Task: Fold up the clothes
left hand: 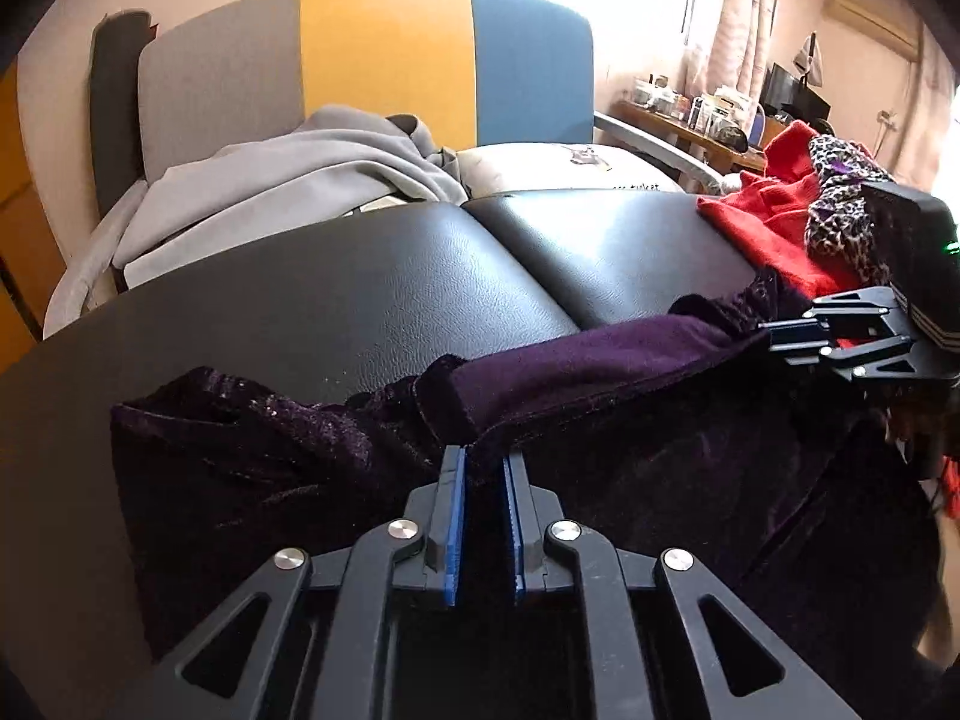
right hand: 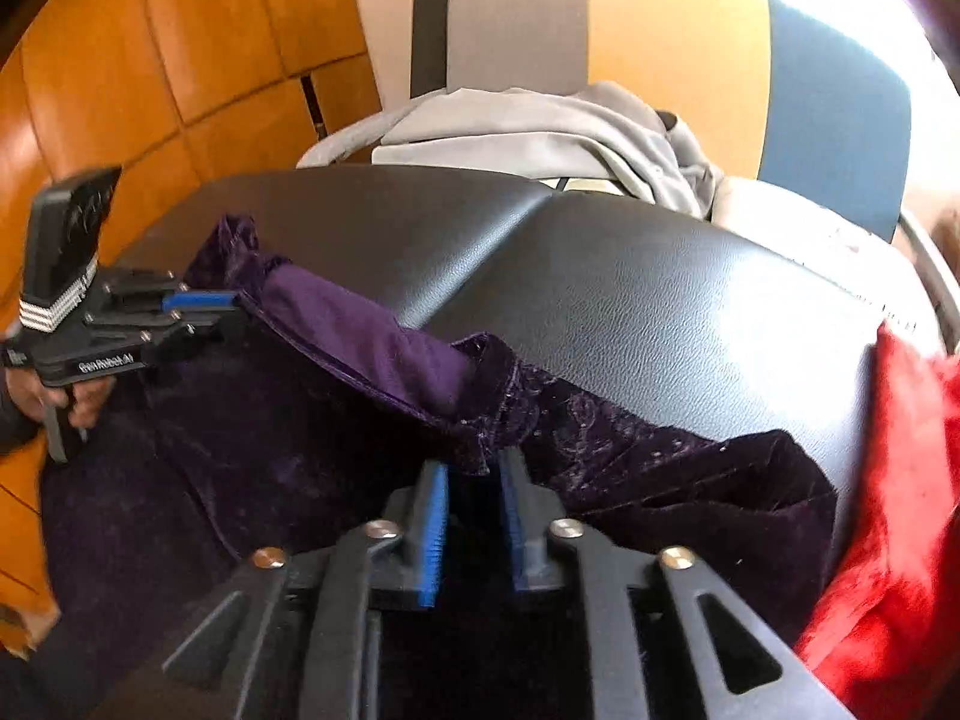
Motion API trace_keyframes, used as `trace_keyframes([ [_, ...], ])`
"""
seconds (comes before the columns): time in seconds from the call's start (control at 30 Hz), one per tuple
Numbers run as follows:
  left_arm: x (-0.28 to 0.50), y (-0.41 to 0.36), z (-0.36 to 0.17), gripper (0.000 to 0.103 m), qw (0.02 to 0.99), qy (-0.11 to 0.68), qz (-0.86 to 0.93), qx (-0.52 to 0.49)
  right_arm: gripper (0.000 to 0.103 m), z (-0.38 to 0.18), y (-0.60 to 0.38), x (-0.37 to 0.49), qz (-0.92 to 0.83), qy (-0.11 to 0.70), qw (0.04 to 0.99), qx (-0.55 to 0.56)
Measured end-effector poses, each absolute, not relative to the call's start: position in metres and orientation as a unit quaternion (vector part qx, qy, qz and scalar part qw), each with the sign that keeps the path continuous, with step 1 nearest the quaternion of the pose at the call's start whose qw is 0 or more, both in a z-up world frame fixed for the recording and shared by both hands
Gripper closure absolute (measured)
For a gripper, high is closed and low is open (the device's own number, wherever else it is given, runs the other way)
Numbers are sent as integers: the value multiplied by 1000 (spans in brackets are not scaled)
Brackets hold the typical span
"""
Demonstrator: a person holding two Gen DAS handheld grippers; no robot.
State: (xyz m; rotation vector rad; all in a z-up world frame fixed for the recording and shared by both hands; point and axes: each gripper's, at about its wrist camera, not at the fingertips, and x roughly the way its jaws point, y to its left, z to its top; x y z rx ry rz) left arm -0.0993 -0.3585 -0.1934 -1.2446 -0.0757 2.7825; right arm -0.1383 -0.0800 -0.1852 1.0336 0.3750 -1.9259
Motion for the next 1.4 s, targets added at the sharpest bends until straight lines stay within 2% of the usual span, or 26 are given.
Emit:
trace_keyframes([
  [0.07,-95,-359,-187,74,40,-25,913,-405,78,-179,-78,-135,-777,154,443,421],
  [0.1,-90,-361,-184,70,35,-30,913,-404,78,-176,-77,-135,-778,152,439,422],
  [0.17,-79,-364,-179,51,24,-38,918,-394,78,-167,-69,-133,-786,135,435,419],
  [0.2,-72,-365,-177,48,17,-41,921,-388,78,-161,-64,-130,-789,118,438,415],
  [0.33,-65,-365,-182,46,-1,-50,920,-389,78,-153,-62,-133,-803,79,426,409],
  [0.43,-67,-366,-197,46,-36,-58,916,-396,78,-164,-64,-146,-832,71,356,420],
  [0.53,-67,-371,-213,40,-53,-79,911,-401,78,-193,-51,-158,-838,41,312,446],
  [0.7,-71,-373,-215,34,-54,-86,909,-404,80,-203,-32,-175,-830,-35,335,444],
  [0.93,-71,-374,-213,32,-64,-95,909,-401,80,-204,-37,-182,-829,-31,342,442],
  [1.07,-48,-383,-204,32,-82,-145,905,-391,77,-198,-33,-178,-826,-30,328,457],
  [1.23,13,-395,-193,30,-109,-172,906,-372,73,-166,-30,-116,-831,5,352,431],
  [1.4,73,-395,-206,27,-146,-188,893,-381,72,-176,-25,-55,-827,40,365,425],
])
